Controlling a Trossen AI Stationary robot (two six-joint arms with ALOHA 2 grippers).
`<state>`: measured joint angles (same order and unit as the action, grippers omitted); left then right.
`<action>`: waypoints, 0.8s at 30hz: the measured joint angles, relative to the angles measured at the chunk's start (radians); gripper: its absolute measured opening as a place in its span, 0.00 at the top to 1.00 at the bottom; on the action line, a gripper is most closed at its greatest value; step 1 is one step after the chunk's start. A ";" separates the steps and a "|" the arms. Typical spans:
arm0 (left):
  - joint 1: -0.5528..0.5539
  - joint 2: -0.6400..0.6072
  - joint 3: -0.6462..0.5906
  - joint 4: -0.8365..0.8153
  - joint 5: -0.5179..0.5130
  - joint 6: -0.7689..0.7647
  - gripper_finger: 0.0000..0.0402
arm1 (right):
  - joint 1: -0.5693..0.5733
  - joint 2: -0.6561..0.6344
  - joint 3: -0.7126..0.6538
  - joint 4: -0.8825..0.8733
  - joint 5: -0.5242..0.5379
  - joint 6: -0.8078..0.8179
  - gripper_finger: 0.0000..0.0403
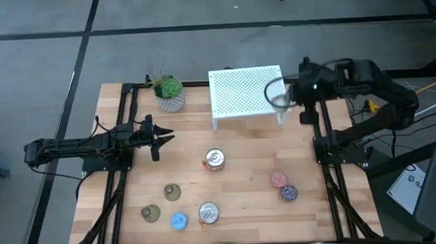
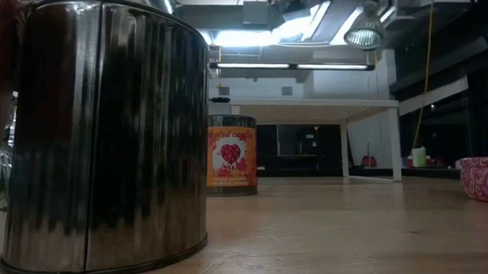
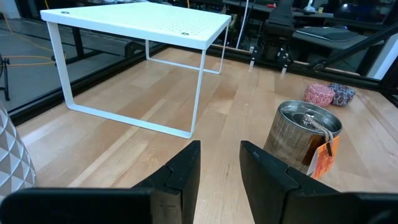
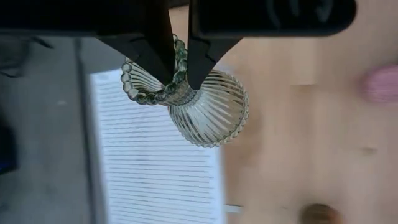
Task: Pick & Place candle stick holders
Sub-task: Put the top right green glass candle holder on the shelf
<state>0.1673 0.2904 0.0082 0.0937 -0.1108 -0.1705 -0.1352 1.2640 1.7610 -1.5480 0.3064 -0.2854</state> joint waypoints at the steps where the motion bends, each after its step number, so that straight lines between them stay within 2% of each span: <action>1: 0.000 0.000 0.000 0.000 0.000 0.000 0.73 | -0.029 0.000 0.001 0.013 0.010 -0.036 0.95; 6: 0.000 0.000 0.000 0.000 0.000 0.000 0.73 | -0.177 0.010 0.001 0.080 0.016 -0.176 0.95; 13: 0.000 0.000 0.000 0.000 0.000 0.000 0.73 | -0.345 0.097 0.001 0.142 0.010 -0.351 0.95; 24: 0.000 0.000 0.000 0.000 0.000 0.000 0.73 | -0.476 0.294 0.001 0.198 0.007 -0.445 0.95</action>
<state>0.1676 0.2901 0.0082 0.0937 -0.1108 -0.1707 -0.6107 1.5580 1.7618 -1.3497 0.3131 -0.7302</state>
